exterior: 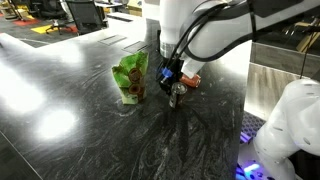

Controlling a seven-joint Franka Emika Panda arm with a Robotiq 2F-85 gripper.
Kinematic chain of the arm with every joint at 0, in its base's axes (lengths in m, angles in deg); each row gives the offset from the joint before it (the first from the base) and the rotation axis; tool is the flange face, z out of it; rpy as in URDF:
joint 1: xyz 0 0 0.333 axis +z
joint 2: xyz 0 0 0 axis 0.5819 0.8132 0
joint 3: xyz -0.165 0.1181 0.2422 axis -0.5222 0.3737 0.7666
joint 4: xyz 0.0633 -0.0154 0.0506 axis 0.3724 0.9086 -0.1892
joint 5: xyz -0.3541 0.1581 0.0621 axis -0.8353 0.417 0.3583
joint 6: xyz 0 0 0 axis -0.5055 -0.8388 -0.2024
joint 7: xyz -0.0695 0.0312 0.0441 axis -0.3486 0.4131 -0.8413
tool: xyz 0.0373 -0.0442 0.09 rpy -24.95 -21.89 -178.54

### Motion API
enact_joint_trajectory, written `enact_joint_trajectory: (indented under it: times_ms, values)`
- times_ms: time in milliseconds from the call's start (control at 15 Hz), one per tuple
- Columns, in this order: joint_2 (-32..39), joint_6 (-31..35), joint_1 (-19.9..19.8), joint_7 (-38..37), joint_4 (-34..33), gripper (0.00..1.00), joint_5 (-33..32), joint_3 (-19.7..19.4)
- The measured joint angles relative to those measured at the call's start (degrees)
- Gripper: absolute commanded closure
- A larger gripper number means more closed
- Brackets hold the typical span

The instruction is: Move the orange can, then put the black can upright

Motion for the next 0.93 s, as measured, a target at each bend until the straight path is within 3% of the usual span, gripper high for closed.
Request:
enact_joint_trajectory:
  times_ms: [133, 333, 400, 533, 933]
  values:
    - [-0.06, -0.01, 0.00, -0.16, 0.00, 0.97, 0.65, -0.10]
    - [-0.45, -0.04, -0.01, -0.28, 0.08, 1.00, 0.92, -0.37]
    - [-0.76, -0.04, -0.03, -0.27, 0.10, 0.74, 0.88, -0.55]
    - [-1.75, -0.17, -0.17, -0.19, 0.10, 0.68, 0.52, -0.86]
    - [-8.22, -2.71, -0.24, -0.17, 0.03, 0.27, -0.93, -0.59]
